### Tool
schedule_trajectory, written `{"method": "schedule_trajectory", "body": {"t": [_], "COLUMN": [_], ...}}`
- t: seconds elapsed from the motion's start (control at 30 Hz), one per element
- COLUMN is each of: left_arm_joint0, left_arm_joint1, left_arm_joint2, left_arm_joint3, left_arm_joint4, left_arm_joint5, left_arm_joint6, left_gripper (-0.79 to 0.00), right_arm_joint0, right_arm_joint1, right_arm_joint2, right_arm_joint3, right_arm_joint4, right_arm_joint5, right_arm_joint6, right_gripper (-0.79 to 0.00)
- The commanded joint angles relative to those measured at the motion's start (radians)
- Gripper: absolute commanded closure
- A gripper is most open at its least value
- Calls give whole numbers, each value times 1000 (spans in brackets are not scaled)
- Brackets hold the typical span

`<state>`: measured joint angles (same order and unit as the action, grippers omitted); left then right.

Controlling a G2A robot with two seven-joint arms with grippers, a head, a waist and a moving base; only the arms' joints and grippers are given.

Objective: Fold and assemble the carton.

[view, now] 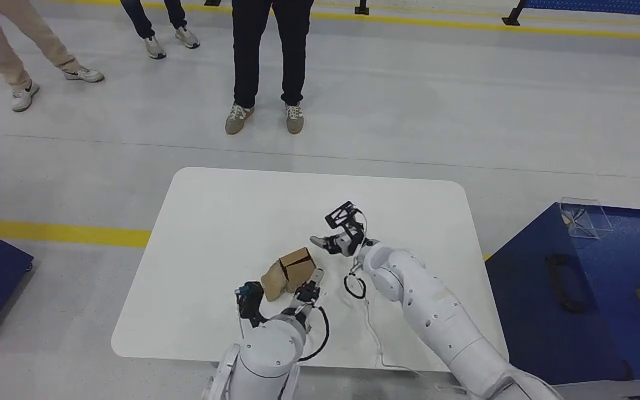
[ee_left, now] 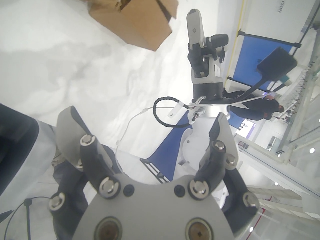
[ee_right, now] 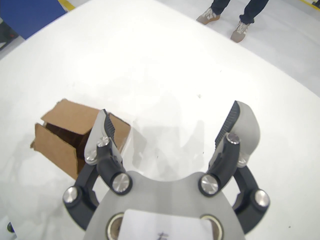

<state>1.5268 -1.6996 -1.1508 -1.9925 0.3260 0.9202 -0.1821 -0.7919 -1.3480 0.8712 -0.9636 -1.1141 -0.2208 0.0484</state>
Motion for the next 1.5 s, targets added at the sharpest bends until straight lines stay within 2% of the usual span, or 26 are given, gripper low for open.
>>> {"method": "schedule_trajectory", "body": {"t": [0.0,0.17,0.27,0.57,0.63,0.7,0.93,1.03,1.2,1.33,1.47], "left_arm_joint0": [33,135,154,154,152,154,138,115,44,13,-29], "left_arm_joint1": [0,12,19,19,19,19,17,15,13,12,6], "left_arm_joint2": [-28,-64,-54,-54,-67,-54,-56,-46,-8,8,3], "left_arm_joint3": [-2,54,121,121,125,170,369,445,571,619,671], "left_arm_joint4": [-74,-268,-195,-195,-169,-141,-226,-239,-305,-399,-427], "left_arm_joint5": [-152,-521,-753,-753,-779,-847,-1132,-1226,-1261,-1310,-1305], "left_arm_joint6": [68,158,219,219,271,331,460,520,572,566,616], "left_gripper": [-785,-785,-785,-785,-785,-785,-785,-785,-785,-785,-785], "right_arm_joint0": [-32,-103,-118,-127,-133,-146,-146,-133,-113,-101,-93], "right_arm_joint1": [9,21,21,21,20,16,-6,-18,-38,-53,-65], "right_arm_joint2": [24,55,50,51,41,22,-32,-52,-81,-98,-109], "right_arm_joint3": [-53,-158,-182,-191,-203,-205,-157,-123,-75,-46,-19], "right_arm_joint4": [-11,-36,-85,-77,-130,-170,-233,-255,-280,-287,-298], "right_arm_joint5": [11,42,66,42,66,94,137,156,192,196,203], "right_arm_joint6": [-34,-49,-77,-75,-89,-103,-118,-120,-131,-129,-130], "right_gripper": [-785,-785,-785,-785,-785,-785,-785,-785,-785,-785,-785]}}
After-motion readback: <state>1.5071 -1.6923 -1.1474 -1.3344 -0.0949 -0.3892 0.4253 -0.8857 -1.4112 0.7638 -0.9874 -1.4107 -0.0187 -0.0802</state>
